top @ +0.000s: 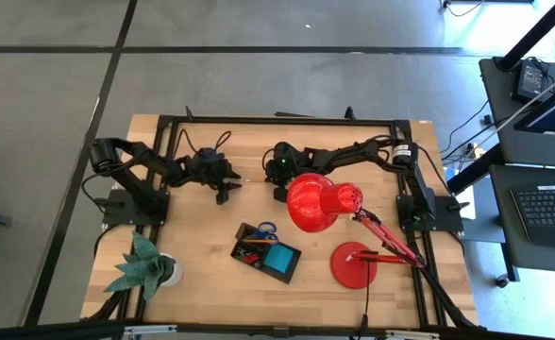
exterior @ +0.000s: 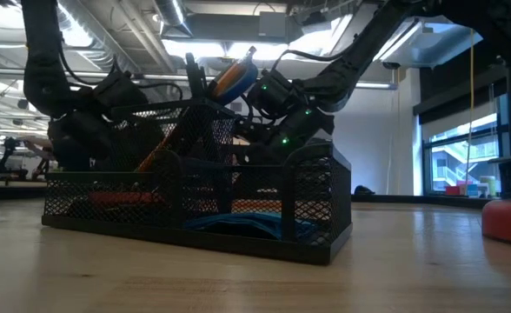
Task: Pick and place office supplies into organizer
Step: Put the orange pencil into the desk organizer
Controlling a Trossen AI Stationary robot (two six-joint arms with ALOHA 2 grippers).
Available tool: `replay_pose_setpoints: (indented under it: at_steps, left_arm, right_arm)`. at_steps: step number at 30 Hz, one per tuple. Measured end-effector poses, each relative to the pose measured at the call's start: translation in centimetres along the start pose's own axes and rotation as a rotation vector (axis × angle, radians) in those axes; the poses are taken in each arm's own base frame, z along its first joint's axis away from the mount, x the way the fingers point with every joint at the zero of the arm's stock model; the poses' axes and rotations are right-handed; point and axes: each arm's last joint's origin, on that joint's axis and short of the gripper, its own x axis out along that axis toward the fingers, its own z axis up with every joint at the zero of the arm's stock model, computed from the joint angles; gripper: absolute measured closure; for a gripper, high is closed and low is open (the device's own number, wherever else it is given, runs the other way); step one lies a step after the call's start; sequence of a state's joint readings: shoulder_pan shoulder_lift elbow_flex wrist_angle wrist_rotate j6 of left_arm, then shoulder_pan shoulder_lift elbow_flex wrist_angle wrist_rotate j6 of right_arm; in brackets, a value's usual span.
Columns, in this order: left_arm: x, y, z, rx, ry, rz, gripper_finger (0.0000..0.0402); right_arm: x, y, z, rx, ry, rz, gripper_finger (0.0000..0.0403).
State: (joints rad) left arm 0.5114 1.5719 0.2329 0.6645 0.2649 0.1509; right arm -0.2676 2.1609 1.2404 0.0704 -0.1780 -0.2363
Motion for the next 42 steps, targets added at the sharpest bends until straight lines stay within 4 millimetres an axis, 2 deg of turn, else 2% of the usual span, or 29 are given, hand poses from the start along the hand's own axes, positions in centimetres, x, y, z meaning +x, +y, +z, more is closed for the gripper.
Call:
replay_pose_setpoints:
  at_steps: [13,29,42]
  left_arm:
    - [0.1,0.1,0.1,0.004,-0.019,0.003,0.0250]
    - [3.0,0.5,-1.5,0.012,-0.149,-0.014,0.0253]
    - [2.3,0.5,-2.6,0.018,-0.129,-0.011,0.0258]
  right_arm:
    - [0.0,0.0,0.0,0.020,-0.001,-0.001,0.0399]
    - [0.0,0.0,0.0,0.019,-0.001,-0.001,0.0398]
    - [0.0,0.0,0.0,0.019,-0.001,-0.001,0.0398]
